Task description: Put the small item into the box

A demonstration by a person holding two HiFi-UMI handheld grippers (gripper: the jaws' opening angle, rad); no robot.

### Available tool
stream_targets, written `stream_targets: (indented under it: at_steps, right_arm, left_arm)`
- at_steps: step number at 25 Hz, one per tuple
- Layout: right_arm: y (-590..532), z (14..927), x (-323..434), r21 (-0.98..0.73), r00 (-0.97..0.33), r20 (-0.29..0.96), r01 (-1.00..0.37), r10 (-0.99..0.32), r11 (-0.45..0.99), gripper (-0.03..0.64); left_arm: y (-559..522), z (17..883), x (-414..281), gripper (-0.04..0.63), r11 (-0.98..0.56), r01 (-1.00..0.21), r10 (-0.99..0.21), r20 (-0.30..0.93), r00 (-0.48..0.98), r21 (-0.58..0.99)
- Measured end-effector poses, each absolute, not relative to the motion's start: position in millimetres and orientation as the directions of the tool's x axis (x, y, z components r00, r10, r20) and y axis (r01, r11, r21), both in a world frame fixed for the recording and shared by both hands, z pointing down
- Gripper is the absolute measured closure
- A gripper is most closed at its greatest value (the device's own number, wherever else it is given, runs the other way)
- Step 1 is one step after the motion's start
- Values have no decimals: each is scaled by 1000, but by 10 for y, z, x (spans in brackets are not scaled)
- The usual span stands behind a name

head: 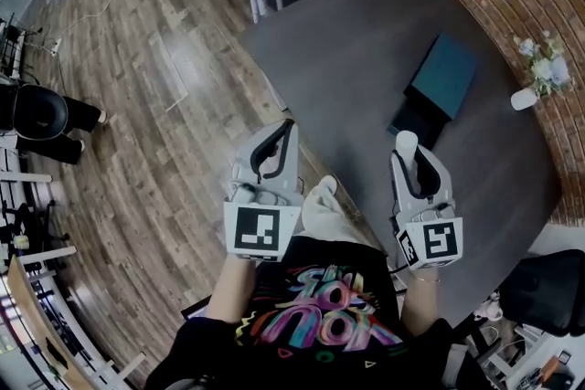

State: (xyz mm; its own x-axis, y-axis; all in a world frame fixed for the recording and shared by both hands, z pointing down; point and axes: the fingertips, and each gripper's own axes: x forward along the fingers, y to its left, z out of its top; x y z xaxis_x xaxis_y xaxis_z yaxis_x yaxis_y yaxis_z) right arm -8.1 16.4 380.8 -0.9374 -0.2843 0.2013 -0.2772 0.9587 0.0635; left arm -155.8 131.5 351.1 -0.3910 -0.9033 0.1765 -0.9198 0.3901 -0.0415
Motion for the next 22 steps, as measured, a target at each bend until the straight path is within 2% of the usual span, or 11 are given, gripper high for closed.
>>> stream_targets:
  at_steps: [7,14,22]
  right_arm:
    - [-467,3757,-253,58,-904,210,-370,-373,927,485]
    - [-1143,3763,-22,24,-855,219,-478,-471,878,485]
    - [-1474,3789,176,22,-789,229,-581,-570,813,485]
  left_arm:
    - [355,3448,-1802,594,253,-966,-947,192,-258,-51]
    - [-525,3351,-1651,594,122,-990,-973,191,-132,-65]
    - [-1053,3324,-1494,594,2,-997,-980,197,-16,-73]
